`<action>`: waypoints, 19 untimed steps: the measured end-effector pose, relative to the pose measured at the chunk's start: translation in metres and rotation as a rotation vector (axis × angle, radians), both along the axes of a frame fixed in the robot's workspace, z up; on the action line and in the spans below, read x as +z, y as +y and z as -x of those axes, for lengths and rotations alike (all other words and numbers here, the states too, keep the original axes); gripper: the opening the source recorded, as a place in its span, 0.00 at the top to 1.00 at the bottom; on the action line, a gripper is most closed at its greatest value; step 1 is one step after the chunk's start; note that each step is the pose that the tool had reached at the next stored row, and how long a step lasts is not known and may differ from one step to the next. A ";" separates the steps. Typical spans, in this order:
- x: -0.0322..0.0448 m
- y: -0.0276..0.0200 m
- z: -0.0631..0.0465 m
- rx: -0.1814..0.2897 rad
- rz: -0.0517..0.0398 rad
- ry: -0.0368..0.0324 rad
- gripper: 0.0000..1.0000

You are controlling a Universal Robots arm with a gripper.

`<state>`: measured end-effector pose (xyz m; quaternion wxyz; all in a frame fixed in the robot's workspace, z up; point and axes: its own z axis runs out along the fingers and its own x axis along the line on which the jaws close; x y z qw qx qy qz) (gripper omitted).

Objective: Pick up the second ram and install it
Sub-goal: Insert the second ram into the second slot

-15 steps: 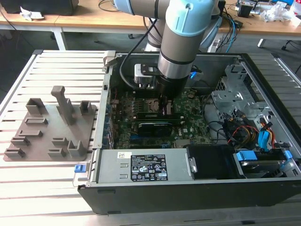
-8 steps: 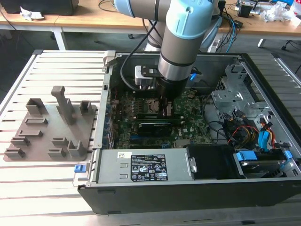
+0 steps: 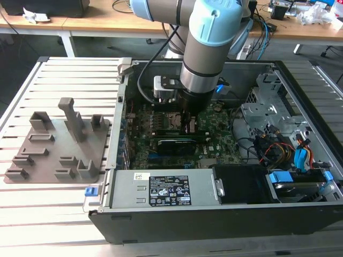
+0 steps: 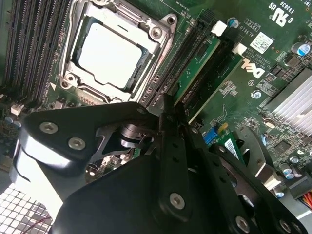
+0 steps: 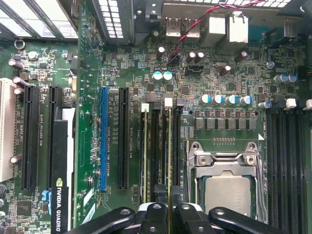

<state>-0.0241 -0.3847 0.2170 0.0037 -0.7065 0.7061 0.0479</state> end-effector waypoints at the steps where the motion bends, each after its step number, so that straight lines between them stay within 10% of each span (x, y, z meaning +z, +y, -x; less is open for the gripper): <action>1: 0.0010 0.0001 0.000 0.000 -0.0008 -0.0003 0.86; 19: 0.0144 0.0000 0.000 0.000 0.0089 0.0001 0.86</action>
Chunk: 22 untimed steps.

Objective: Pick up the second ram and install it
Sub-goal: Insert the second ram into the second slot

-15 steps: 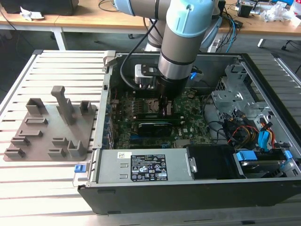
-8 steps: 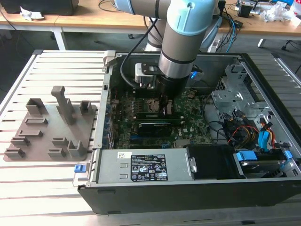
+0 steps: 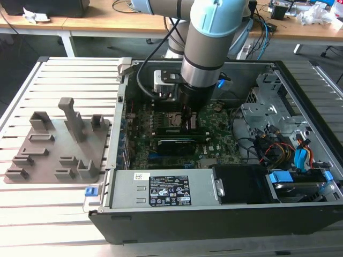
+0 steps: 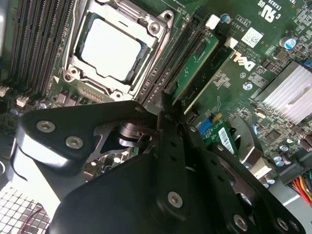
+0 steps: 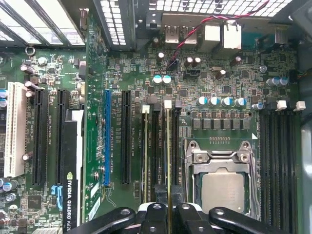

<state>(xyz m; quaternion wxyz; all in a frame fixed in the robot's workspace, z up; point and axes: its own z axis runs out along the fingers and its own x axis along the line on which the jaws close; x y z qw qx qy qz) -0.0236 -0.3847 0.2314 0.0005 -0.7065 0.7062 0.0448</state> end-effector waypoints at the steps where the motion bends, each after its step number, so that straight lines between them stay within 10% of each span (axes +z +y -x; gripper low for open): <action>1: 0.0000 0.0001 0.000 0.000 0.0001 0.0000 0.86; 22: -0.0066 0.0015 0.001 0.000 -0.0078 -0.0002 0.86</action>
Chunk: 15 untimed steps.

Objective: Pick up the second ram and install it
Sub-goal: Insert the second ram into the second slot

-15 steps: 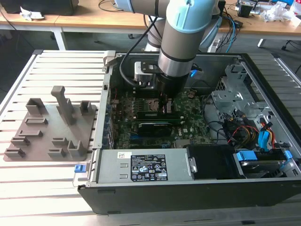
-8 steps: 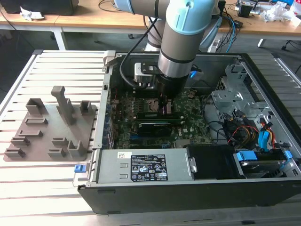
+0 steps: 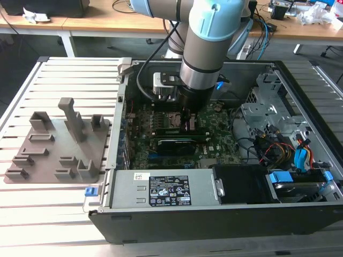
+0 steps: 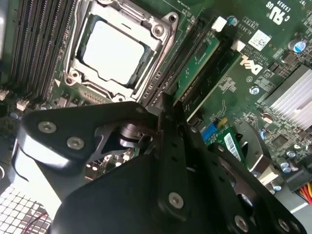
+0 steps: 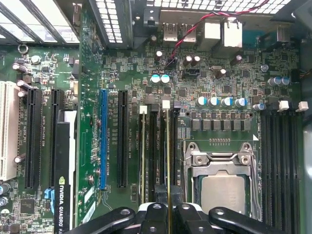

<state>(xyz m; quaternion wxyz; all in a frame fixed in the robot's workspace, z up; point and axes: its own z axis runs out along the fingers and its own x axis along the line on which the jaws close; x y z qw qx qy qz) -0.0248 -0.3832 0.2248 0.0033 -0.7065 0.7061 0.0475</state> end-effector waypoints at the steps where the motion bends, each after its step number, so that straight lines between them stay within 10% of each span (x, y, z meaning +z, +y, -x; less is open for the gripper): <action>1: 0.0000 0.0000 0.000 0.000 0.0000 -0.0001 0.86; 15: -0.0001 -0.0008 0.001 -0.014 0.0004 -0.0012 0.86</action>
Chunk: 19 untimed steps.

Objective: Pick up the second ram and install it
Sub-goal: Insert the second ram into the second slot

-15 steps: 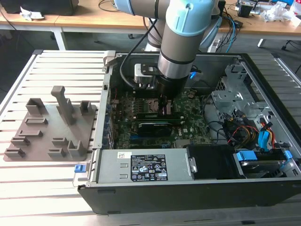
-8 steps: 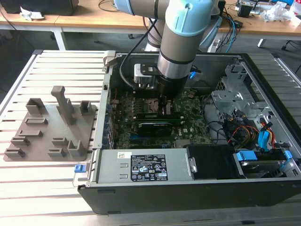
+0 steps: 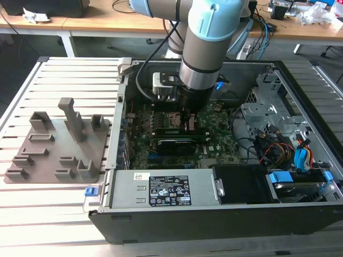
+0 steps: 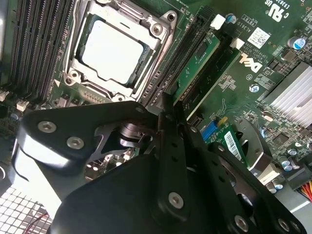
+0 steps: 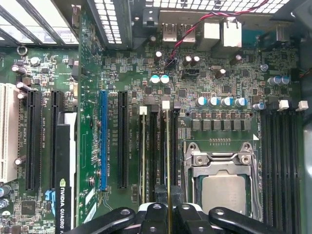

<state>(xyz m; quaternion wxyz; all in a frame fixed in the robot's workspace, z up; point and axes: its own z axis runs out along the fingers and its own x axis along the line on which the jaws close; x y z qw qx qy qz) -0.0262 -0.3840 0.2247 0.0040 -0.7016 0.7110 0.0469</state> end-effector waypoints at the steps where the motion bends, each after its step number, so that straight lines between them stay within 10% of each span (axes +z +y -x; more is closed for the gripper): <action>1: -0.0001 0.0000 0.000 -0.005 0.0000 0.0001 0.86; 19: -0.0053 0.0000 0.000 -0.007 -0.0030 0.0000 0.78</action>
